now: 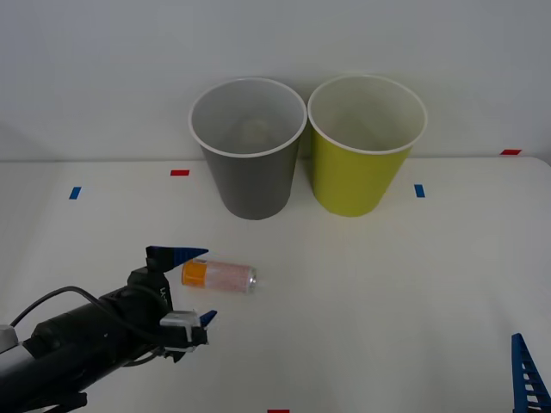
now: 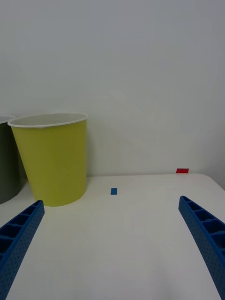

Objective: Put cans in the gray bin and PET bottles in the light green bin.

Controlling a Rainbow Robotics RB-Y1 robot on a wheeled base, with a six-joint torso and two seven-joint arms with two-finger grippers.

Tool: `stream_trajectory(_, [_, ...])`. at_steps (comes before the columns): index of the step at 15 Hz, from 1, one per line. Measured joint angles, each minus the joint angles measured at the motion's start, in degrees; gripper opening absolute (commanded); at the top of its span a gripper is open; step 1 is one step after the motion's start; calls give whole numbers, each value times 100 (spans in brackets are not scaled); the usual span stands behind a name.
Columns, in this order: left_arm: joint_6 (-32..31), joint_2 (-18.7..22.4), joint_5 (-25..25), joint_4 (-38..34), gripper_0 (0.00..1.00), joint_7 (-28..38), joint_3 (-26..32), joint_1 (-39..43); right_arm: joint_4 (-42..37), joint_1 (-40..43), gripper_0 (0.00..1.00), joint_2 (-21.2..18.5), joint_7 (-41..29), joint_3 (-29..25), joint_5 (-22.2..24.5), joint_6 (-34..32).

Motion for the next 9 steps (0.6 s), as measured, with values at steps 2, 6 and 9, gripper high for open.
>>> stream_trajectory(2, [297,-61,-141,-6,100,-68,-129,-223,0,0,100,0,0,0,0,0])
stream_trajectory(6, [977,-82,447,-12,100,-101,-320,-544,0,0,100,0,0,0,0,0])
stream_trajectory(9, [1927,-107,979,-251,100,-114,-336,-818,0,0,100,0,0,0,0,0])
